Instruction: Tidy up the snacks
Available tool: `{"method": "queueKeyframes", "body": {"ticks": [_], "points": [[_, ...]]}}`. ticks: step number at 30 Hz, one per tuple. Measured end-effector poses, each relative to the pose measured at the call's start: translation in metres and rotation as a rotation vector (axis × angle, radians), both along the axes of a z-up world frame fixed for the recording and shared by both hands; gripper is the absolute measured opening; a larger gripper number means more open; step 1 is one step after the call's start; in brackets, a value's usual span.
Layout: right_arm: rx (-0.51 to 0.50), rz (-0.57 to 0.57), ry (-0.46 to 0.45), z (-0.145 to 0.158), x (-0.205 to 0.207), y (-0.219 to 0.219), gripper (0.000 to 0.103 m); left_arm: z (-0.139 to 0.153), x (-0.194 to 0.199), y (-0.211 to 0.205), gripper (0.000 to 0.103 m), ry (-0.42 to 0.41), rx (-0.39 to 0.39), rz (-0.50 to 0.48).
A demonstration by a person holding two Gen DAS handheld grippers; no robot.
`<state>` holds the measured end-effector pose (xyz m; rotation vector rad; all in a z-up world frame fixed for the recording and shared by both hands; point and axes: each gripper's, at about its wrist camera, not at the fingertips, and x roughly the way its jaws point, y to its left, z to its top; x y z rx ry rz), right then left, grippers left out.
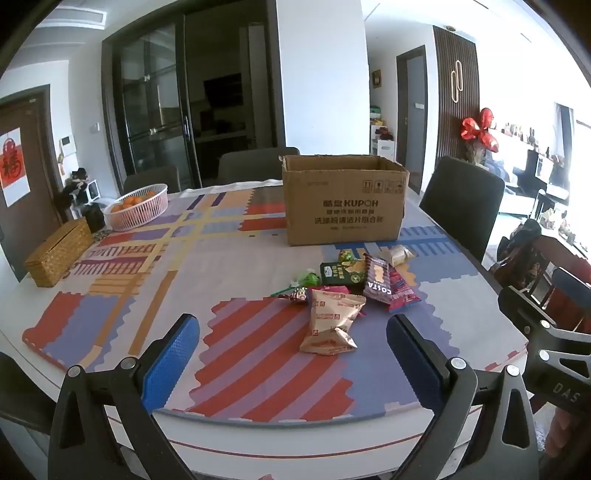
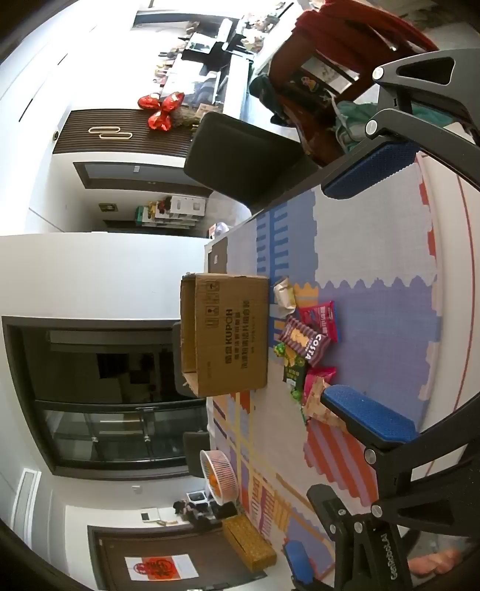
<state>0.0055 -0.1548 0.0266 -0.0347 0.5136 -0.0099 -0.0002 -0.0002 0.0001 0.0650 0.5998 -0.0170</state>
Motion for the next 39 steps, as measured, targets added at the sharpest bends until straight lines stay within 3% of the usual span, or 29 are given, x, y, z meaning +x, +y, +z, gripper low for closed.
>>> {"method": "queueKeyframes", "body": {"ticks": [39], "points": [[0.01,0.004,-0.007,-0.0004,-0.0011,-0.0001,0.102,0.0049,-0.0062,0.0013,0.103,-0.025,-0.008,-0.002]]}}
